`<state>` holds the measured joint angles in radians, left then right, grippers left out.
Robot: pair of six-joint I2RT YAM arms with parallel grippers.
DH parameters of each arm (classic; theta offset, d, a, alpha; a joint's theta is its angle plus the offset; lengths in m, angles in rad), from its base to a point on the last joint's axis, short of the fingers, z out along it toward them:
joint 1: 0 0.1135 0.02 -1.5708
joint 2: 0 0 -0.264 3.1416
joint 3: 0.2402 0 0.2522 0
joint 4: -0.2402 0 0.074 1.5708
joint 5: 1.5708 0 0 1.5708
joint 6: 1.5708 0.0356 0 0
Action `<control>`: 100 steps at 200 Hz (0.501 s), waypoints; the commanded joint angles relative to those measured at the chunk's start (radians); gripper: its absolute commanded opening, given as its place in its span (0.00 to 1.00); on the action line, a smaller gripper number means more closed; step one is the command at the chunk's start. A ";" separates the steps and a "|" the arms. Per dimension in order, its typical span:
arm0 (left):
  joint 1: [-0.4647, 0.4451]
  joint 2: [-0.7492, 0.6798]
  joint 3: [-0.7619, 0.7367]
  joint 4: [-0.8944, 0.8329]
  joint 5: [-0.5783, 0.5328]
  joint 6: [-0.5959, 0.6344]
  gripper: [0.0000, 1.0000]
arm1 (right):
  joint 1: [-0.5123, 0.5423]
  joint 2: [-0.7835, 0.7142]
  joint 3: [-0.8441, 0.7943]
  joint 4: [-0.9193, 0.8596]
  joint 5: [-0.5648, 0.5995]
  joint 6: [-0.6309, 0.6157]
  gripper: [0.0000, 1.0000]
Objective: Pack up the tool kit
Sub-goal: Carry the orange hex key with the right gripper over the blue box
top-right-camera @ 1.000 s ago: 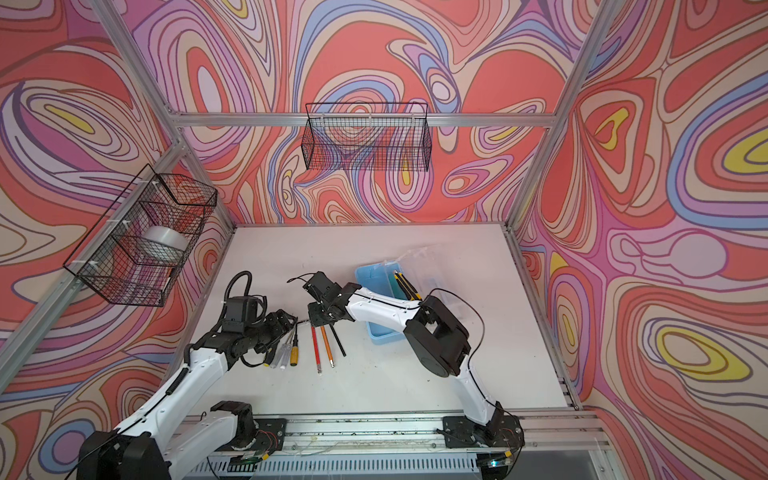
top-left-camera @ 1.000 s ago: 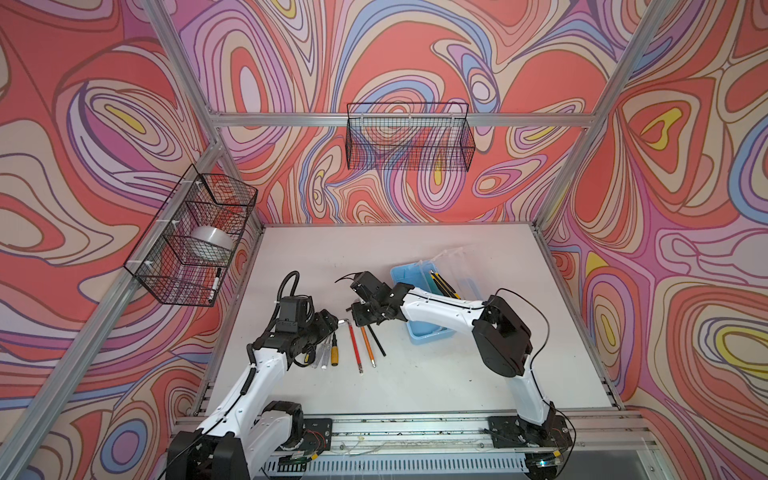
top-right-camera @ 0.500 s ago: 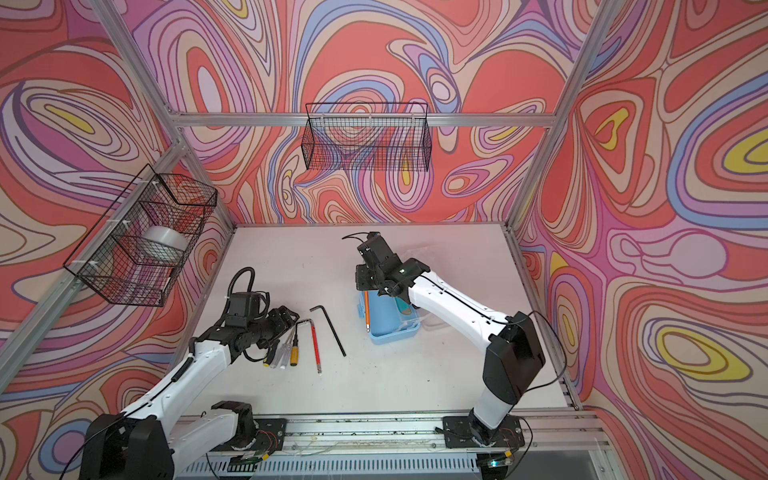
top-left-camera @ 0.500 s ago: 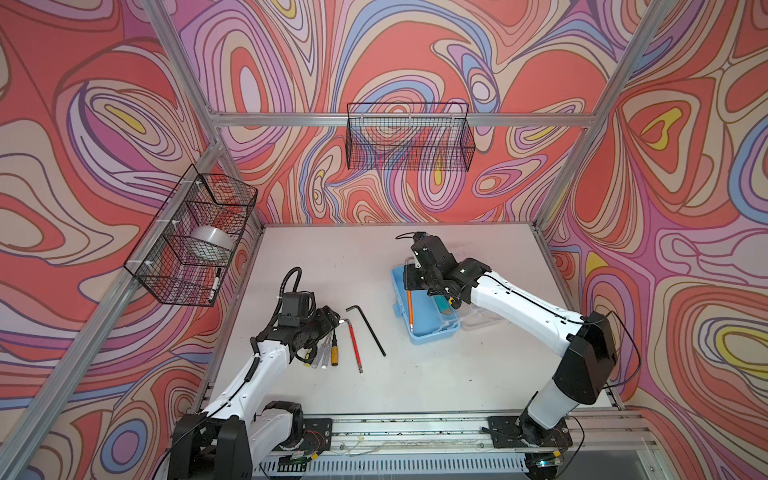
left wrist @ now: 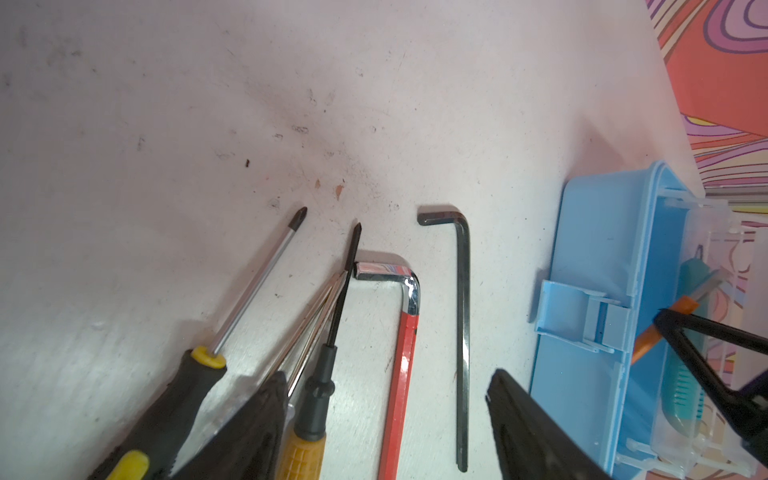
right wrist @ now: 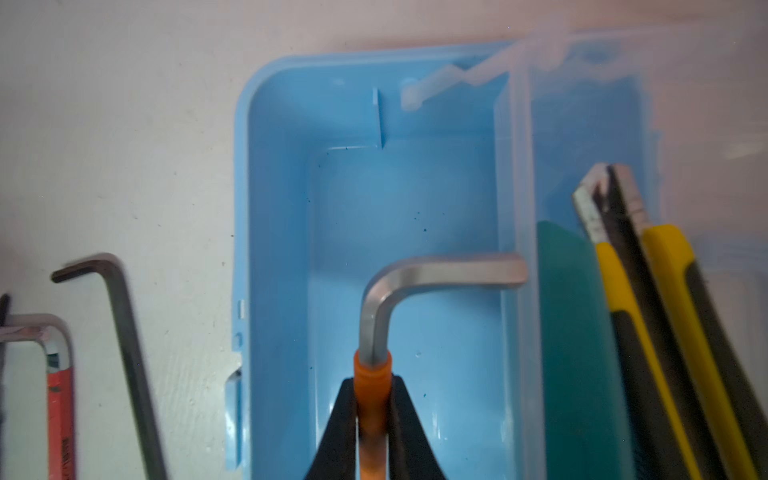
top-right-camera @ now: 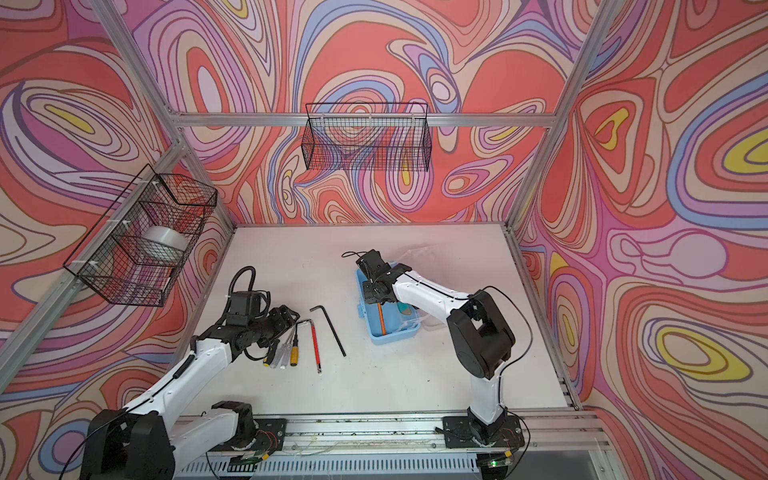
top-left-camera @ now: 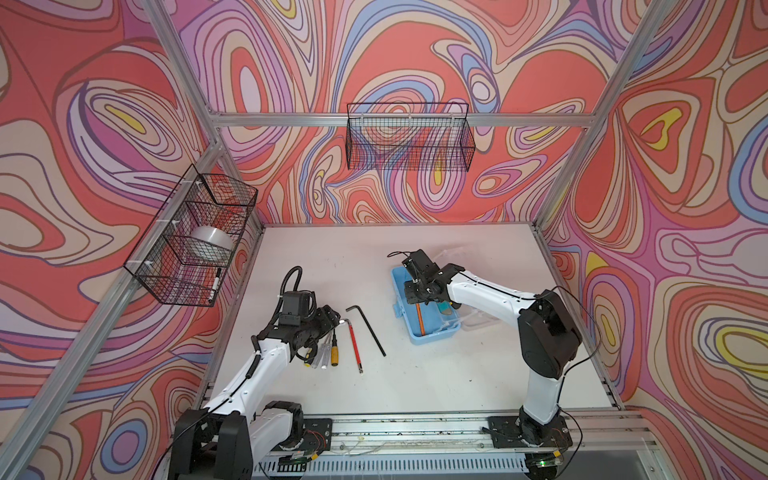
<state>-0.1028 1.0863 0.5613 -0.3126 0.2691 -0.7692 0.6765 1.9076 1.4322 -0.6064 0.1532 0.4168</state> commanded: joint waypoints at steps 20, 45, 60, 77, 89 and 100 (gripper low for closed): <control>0.006 0.004 0.028 -0.008 -0.004 0.025 0.78 | -0.011 0.061 0.011 0.024 -0.022 -0.008 0.00; 0.003 -0.001 0.026 -0.011 0.001 0.025 0.79 | -0.011 0.085 0.028 0.010 -0.021 -0.008 0.01; 0.000 -0.012 0.023 -0.011 0.001 0.024 0.79 | -0.011 0.091 0.035 0.003 -0.027 -0.007 0.13; -0.004 -0.025 0.026 -0.018 -0.004 0.026 0.80 | -0.009 0.081 0.040 -0.004 -0.030 -0.002 0.25; -0.010 -0.032 0.032 -0.024 -0.008 0.030 0.80 | -0.011 0.068 0.043 -0.006 -0.025 0.000 0.30; -0.016 -0.037 0.037 -0.028 -0.008 0.031 0.80 | -0.011 0.053 0.054 -0.022 -0.023 -0.001 0.33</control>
<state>-0.1062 1.0740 0.5617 -0.3138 0.2691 -0.7547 0.6670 1.9892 1.4506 -0.6029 0.1291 0.4122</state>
